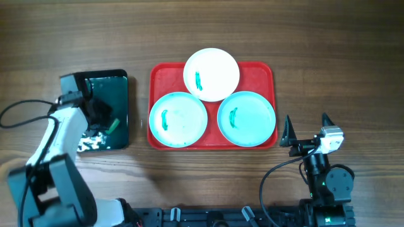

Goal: Clean dirty plates on tray and stack at the side
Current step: 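Move the wet sponge with the left gripper onto the left plate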

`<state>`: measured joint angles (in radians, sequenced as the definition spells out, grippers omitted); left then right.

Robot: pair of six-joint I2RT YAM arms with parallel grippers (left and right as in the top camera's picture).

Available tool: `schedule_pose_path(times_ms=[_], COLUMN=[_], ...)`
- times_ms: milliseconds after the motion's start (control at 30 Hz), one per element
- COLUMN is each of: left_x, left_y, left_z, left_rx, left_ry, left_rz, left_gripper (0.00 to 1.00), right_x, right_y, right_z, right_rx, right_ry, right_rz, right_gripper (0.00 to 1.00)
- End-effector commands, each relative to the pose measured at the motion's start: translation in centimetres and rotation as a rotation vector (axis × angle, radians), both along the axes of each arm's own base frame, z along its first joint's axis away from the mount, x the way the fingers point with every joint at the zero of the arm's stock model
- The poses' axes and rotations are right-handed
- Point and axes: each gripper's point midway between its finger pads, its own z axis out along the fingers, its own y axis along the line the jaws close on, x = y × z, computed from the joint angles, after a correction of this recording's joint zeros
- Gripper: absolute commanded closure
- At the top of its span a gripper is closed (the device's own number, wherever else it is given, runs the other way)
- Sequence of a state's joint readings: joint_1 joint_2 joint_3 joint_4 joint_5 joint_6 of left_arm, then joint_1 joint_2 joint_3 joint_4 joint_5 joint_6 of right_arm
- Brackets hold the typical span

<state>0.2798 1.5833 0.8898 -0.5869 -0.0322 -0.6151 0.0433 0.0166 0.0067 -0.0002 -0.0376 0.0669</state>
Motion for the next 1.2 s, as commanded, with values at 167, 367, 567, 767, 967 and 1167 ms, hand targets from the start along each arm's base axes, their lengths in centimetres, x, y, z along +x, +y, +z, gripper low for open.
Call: schedule_pose_path(times_ms=[167, 367, 567, 767, 967, 1167], left_x=[1.1, -1.2, -1.3, -1.0, -0.1, 0.2], left_y=[-4.6, -14.2, -23.5, -26.1, -25.6, -24.9], left_z=[15.6, 10.8, 5.2, -0.4, 0.7, 9.5], left_rx=[-0.083, -0.277, -0.284, -0.151, -0.099, -0.112], left_ry=[-0.433, -0.259, -0.162, -0.07, -0.095, -0.266], left_rz=[-0.163, -0.425, -0.705, -0.704, -0.698, -0.686], left_gripper=[0.96, 0.96, 0.96, 0.91, 0.15, 0.13], right_x=[0.0, 0.0, 0.0, 0.0, 0.0, 0.0], right_y=[0.4, 0.4, 0.4, 0.4, 0.4, 0.4], right_z=[0.0, 0.0, 0.0, 0.0, 0.0, 0.0], right_rx=[0.014, 0.013, 0.013, 0.013, 0.013, 0.013], right_ry=[-0.002, -0.002, -0.002, -0.002, -0.002, -0.002], right_rz=[0.021, 0.021, 0.021, 0.021, 0.021, 0.021], right_gripper=[0.0, 0.0, 0.0, 0.0, 0.0, 0.0])
